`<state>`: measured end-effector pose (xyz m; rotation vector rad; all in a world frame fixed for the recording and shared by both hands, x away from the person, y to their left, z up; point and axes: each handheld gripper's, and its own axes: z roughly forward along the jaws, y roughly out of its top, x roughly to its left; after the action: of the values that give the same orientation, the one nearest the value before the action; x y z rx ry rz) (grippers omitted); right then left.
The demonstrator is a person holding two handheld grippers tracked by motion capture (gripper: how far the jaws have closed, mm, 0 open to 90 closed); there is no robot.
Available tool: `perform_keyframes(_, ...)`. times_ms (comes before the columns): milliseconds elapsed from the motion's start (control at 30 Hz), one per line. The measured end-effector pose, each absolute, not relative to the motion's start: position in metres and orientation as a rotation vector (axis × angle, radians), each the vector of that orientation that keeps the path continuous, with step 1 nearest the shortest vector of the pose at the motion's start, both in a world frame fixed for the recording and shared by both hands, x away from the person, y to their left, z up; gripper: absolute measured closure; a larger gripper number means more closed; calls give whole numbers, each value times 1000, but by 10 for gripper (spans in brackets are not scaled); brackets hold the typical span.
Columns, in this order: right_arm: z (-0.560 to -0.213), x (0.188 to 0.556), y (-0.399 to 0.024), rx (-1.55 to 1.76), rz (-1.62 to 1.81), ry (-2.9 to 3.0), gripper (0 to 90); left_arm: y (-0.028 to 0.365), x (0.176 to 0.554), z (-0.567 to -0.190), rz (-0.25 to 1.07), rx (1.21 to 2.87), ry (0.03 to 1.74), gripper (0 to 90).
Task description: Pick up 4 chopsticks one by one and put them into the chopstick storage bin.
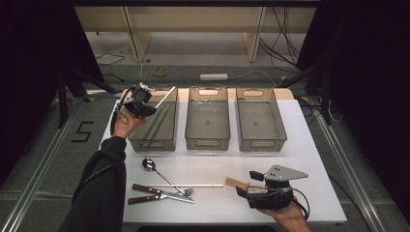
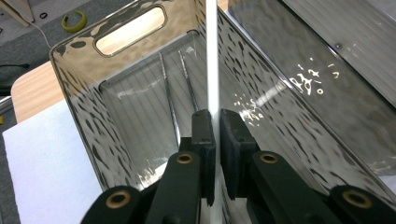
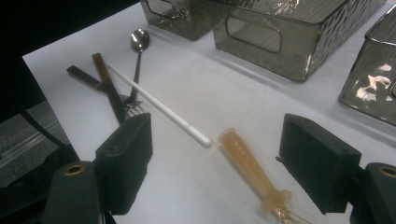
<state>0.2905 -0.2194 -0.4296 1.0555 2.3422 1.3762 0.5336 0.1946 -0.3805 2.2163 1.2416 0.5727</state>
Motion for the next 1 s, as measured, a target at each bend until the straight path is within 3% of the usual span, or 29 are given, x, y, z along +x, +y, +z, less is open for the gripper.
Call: perform_keyframes(1000,-430,291,-219,1046,1370,2344,265,197,548,-419,532,2144,1350,836)
